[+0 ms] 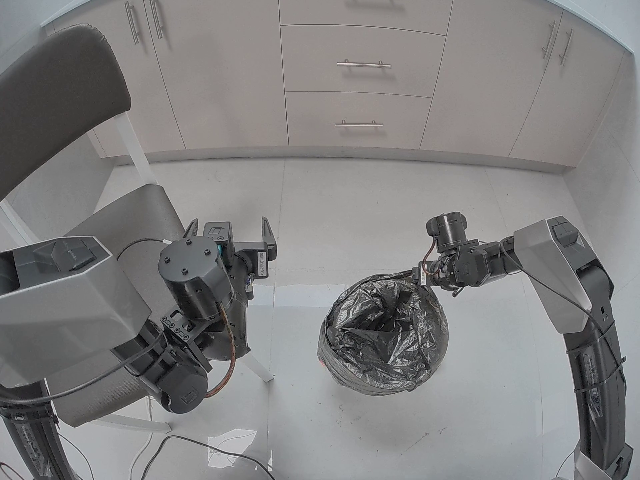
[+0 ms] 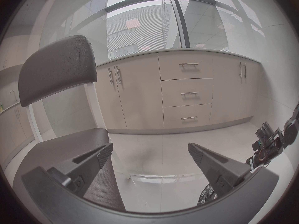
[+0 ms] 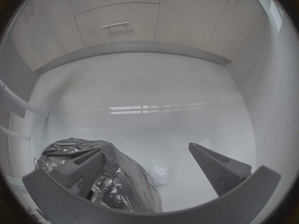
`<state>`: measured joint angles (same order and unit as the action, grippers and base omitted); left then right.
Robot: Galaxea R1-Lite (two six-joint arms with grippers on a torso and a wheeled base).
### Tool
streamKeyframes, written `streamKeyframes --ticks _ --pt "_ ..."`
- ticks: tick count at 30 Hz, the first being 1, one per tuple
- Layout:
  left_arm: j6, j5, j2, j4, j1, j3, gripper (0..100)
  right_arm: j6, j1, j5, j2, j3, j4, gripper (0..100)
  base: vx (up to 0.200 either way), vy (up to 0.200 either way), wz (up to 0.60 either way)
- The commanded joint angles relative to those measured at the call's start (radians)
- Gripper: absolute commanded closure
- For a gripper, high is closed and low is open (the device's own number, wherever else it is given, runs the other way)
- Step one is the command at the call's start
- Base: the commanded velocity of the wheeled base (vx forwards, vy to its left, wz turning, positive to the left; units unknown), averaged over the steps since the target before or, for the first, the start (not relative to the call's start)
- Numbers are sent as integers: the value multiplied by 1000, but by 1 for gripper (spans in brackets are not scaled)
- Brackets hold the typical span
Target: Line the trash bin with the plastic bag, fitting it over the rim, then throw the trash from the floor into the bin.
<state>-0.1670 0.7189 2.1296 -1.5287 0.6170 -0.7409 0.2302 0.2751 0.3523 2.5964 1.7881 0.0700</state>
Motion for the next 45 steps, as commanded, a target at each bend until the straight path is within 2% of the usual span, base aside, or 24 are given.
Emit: streamKeyframes --ticks 1,12,18,22,36,38,44,45 --pt "0 1 4 -1 0 0 0 0 -16 -1 36 20 1 0 0 0 0" --pt "0 1 6 -1 0 0 0 4 -30 -12 123 102 2 0 0 0 0" --pt "0 1 7 -1 0 0 0 21 -25 -50 116 105 1 0 0 0 0" --pt "0 1 6 -1 0 0 0 38 -27 -53 90 102 -6 0 0 0 0" --pt "0 -1 10 -1 0 0 0 27 -102 -56 79 108 1 0 0 0 0" --pt "0 -1 20 -1 0 0 0 37 -100 -99 68 96 -1 0 0 0 0" --pt "0 -1 24 -1 0 -2 0 27 -65 -144 42 56 -7 0 0 0 0" --pt "0 -1 24 -1 0 -2 0 23 -48 -170 34 45 -10 0 0 0 0"
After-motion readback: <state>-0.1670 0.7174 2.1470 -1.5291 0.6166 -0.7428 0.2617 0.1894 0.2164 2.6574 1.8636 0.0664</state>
